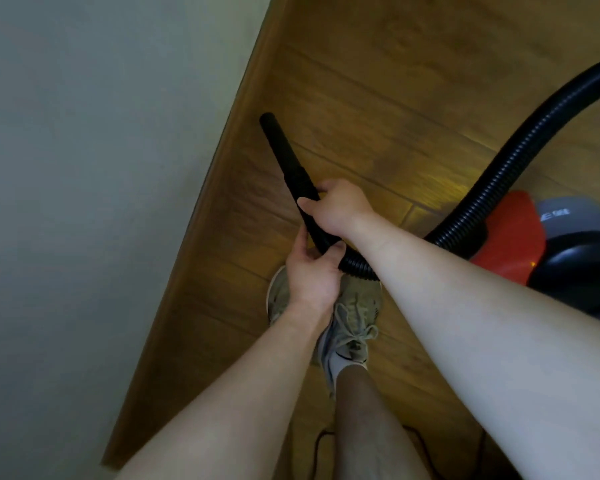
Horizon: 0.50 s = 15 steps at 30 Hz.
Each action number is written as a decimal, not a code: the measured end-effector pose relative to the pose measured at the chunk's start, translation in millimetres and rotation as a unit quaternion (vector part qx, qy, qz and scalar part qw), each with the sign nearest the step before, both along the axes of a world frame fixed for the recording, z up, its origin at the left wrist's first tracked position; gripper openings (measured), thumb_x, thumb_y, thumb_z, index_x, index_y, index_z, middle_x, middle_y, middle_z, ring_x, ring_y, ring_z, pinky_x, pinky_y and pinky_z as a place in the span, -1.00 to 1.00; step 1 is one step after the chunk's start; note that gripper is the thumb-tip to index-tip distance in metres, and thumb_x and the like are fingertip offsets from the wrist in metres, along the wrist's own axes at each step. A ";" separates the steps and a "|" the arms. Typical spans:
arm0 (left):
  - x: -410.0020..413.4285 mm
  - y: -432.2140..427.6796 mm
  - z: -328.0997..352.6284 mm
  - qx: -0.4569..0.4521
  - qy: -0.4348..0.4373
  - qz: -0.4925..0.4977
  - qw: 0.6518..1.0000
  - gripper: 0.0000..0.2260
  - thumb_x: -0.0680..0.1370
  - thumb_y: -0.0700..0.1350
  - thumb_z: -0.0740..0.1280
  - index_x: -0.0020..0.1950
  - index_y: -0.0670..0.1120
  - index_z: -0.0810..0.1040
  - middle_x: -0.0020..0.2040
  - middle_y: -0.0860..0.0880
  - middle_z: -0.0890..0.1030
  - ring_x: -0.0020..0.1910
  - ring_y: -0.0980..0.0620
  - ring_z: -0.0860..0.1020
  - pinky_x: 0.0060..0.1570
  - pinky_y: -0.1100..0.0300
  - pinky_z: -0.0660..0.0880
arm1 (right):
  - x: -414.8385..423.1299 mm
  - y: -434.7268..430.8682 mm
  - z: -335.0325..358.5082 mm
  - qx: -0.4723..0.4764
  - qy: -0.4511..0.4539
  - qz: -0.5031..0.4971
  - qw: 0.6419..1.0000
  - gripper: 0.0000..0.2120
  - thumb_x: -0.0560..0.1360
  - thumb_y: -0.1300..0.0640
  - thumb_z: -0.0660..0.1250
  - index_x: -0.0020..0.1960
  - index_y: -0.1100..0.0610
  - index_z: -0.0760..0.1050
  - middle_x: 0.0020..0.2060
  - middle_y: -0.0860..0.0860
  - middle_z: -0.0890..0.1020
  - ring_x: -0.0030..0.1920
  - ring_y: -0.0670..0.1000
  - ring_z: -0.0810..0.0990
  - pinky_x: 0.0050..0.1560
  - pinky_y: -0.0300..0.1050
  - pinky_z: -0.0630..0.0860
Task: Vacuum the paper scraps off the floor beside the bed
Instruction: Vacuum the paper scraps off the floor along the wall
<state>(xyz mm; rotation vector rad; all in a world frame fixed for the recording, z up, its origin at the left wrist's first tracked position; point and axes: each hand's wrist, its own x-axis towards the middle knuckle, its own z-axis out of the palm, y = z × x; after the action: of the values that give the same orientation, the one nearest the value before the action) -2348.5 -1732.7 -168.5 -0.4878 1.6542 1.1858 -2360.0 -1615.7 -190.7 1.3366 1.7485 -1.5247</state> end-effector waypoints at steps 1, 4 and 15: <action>1.6 -1.8 -0.7 0.000 0.001 -0.009 1.000 -0.44 0.56 -0.34 0.39 0.51 0.05 0.42 0.21 -0.04 0.68 0.21 0.00 0.65 0.30 -0.10 0.55 | 4.3 -1.1 1.8 0.002 0.001 -0.009 1.000 -0.62 0.59 -0.07 0.33 0.33 0.09 0.51 0.13 0.06 0.66 -0.07 0.01 0.58 -0.09 -0.16 0.50; 1.3 -9.2 -2.4 -0.002 0.011 -0.034 0.999 -0.44 0.57 -0.33 0.38 0.53 0.02 0.41 0.20 -0.01 0.68 0.20 0.01 0.64 0.29 -0.07 0.55 | 14.8 -1.8 10.9 0.026 0.004 -0.034 0.999 -0.48 0.60 -0.09 0.31 0.46 0.15 0.40 0.30 0.09 0.58 0.22 0.08 0.57 0.07 -0.22 0.43; 2.5 -28.4 11.3 -0.041 0.058 -0.102 0.992 -0.42 0.58 -0.26 0.40 0.55 0.09 0.37 0.26 0.00 0.62 0.25 0.00 0.60 0.34 -0.08 0.51 | 109.7 -16.4 73.9 0.129 0.003 -0.223 0.966 -0.56 0.56 -0.14 0.35 0.39 -0.01 0.49 0.13 -0.11 0.62 0.12 -0.09 0.58 0.12 -0.22 0.48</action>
<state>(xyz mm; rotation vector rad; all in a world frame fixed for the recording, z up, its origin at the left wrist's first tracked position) -2346.0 -1761.1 -157.2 -0.2975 1.8115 1.0140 -2250.3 -1632.2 -116.8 1.9641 1.7772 -1.5578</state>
